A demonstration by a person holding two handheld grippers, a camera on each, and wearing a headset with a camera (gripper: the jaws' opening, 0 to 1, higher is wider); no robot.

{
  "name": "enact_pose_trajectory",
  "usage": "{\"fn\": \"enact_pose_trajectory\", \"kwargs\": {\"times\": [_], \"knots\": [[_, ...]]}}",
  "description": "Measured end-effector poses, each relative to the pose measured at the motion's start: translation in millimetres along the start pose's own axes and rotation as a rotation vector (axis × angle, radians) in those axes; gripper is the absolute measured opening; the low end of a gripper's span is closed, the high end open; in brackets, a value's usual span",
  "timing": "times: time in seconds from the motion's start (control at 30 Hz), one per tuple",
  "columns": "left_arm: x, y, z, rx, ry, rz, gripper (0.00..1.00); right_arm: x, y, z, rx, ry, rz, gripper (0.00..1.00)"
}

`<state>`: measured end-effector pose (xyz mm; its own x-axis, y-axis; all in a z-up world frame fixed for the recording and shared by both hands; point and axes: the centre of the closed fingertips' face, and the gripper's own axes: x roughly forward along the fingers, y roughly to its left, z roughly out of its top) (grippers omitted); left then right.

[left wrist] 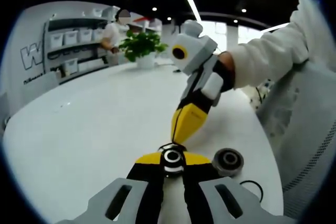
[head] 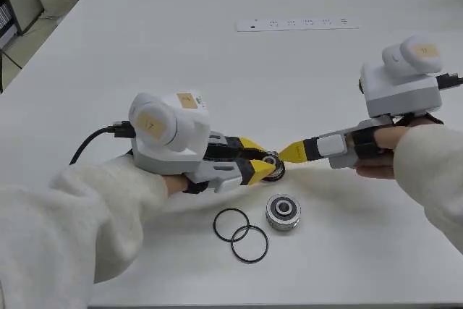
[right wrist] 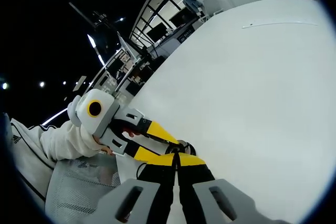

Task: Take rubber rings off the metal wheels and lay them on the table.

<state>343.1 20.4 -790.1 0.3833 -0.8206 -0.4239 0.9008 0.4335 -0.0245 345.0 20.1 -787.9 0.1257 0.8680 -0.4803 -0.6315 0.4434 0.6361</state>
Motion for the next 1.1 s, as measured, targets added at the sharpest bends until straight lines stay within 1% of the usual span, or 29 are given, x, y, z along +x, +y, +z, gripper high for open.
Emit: {"fn": "enact_pose_trajectory", "kwargs": {"times": [0.63,0.83,0.9,0.93,0.97,1.0,1.03,1.07,1.1], "knots": [[0.4,1.1,-0.2,0.000,0.001,0.002,0.14,0.2,2.7,0.7,0.001,-0.004,0.019,0.00],[0.5,1.5,-0.4,0.000,0.001,0.002,0.14,1.0,7.1,2.1,-0.005,-0.003,0.029,0.00],[0.6,1.5,-0.4,0.000,0.001,0.002,0.14,1.7,12.2,4.5,-0.008,-0.011,0.049,0.00],[0.6,1.7,-0.5,0.000,0.001,0.002,0.14,2.6,20.5,16.3,-0.003,-0.069,0.087,0.00],[0.6,1.9,-0.6,-0.001,0.000,0.003,0.14,0.5,18.2,13.8,0.001,-0.043,0.069,0.00],[0.5,2.1,-0.7,-0.001,0.000,0.004,0.14,0.3,12.9,10.4,-0.042,-0.014,0.035,0.00],[0.5,2.1,-0.7,0.000,0.000,0.004,0.14,0.7,10.0,8.8,-0.072,-0.012,0.014,0.00],[0.4,2.0,-0.8,0.001,0.001,0.005,0.14,1.8,13.2,7.9,-0.044,-0.015,0.032,0.00],[0.4,2.0,-0.9,0.001,0.001,0.006,0.14,1.7,12.8,6.8,-0.032,-0.016,0.038,0.00]]}}
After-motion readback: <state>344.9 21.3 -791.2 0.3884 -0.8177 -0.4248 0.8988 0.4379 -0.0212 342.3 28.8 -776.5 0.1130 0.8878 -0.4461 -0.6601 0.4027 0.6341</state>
